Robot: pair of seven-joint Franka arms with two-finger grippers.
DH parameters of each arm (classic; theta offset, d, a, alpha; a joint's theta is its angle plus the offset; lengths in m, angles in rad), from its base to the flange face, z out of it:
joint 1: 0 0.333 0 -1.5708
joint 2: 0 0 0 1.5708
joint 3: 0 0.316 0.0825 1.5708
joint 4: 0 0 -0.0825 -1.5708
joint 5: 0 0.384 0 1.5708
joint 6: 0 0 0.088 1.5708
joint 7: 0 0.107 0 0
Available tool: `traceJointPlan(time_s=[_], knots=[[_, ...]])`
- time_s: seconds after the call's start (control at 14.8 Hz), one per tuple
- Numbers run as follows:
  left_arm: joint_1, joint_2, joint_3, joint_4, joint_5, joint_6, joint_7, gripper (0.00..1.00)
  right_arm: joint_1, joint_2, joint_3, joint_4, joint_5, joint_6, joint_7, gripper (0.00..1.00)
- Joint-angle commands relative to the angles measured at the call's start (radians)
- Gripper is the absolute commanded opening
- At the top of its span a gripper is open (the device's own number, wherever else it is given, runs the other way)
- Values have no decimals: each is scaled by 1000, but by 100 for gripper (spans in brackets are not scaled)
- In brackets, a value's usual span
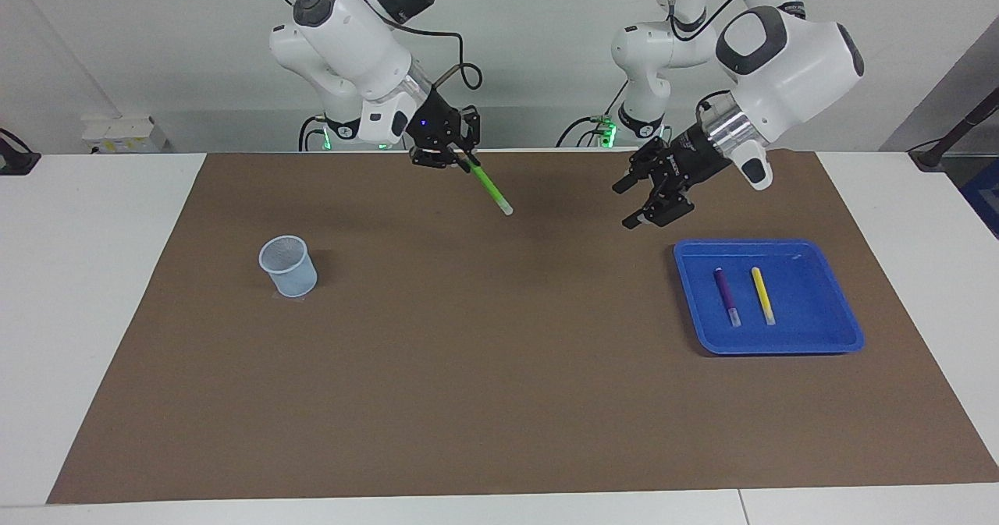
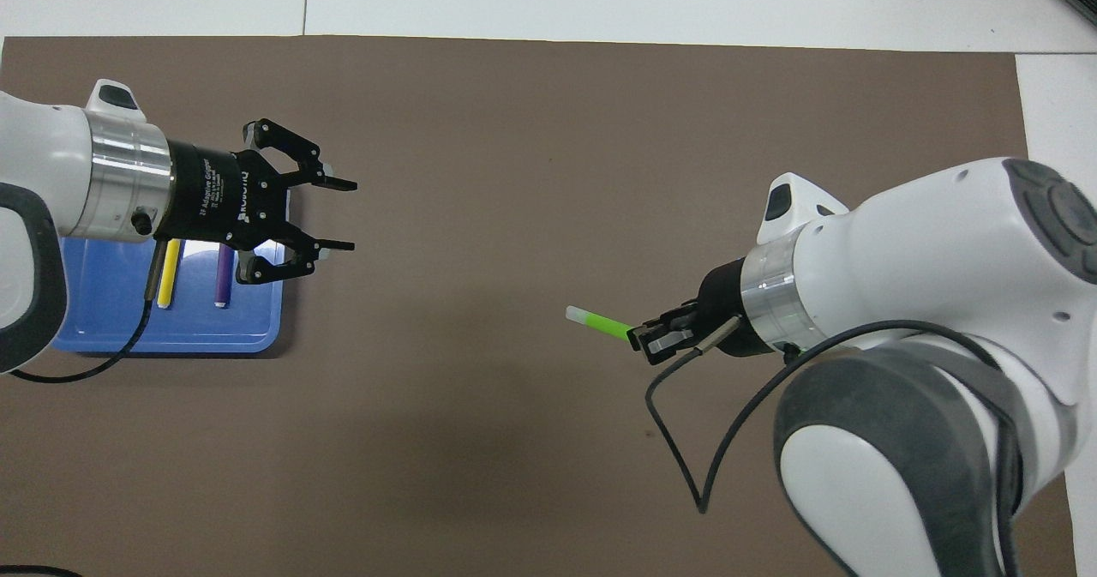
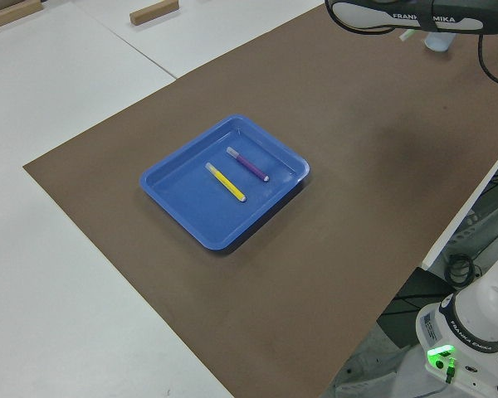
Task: Right arm passes pens to left for tray arrangement
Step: 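Lift the green pen toward the left gripper while the left gripper rises, then close the left gripper on the green pen and open the right gripper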
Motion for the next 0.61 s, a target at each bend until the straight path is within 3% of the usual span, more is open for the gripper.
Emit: traceJointPlan(time_s=[0.0, 0.2, 0.41, 0.54], knots=[[-79, -55, 10, -73, -21, 41, 36, 74, 56, -19, -4, -50, 59, 157, 112, 0], [-117, -59, 9, -78, -23, 41, 148, 74, 131, 24, -2, -56, 61, 299, 165, 0], [-145, -74, 9, -102, -23, 21, 358, 74, 171, 44, -4, -55, 98, 343, 205, 0], [-156, -85, 9, -124, -23, 16, 367, 74, 171, 45, -4, -55, 98, 348, 219, 0]])
